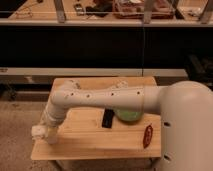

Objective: Place the white sponge in the ceramic cup

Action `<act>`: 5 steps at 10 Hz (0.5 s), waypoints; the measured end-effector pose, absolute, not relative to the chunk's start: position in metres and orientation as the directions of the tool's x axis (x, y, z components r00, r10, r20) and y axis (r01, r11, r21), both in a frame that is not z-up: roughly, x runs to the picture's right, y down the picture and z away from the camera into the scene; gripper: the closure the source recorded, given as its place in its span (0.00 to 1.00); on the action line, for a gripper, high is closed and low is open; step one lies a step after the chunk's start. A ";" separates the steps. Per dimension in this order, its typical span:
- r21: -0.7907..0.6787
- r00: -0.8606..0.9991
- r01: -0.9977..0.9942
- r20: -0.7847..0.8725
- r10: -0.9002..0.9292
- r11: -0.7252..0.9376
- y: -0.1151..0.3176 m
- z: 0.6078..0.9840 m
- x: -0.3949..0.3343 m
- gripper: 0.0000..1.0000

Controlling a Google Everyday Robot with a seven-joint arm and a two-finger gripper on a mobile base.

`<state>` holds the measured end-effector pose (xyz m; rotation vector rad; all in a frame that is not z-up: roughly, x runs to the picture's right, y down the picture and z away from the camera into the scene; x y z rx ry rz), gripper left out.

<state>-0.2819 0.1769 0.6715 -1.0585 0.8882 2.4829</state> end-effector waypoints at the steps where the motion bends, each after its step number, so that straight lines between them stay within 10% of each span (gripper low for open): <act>1: 0.425 -0.686 -0.483 -0.727 0.029 -0.765 0.176 0.673 -0.284 0.20; 5: 0.428 -0.703 -0.436 -0.711 0.003 -0.792 0.156 0.675 -0.291 0.20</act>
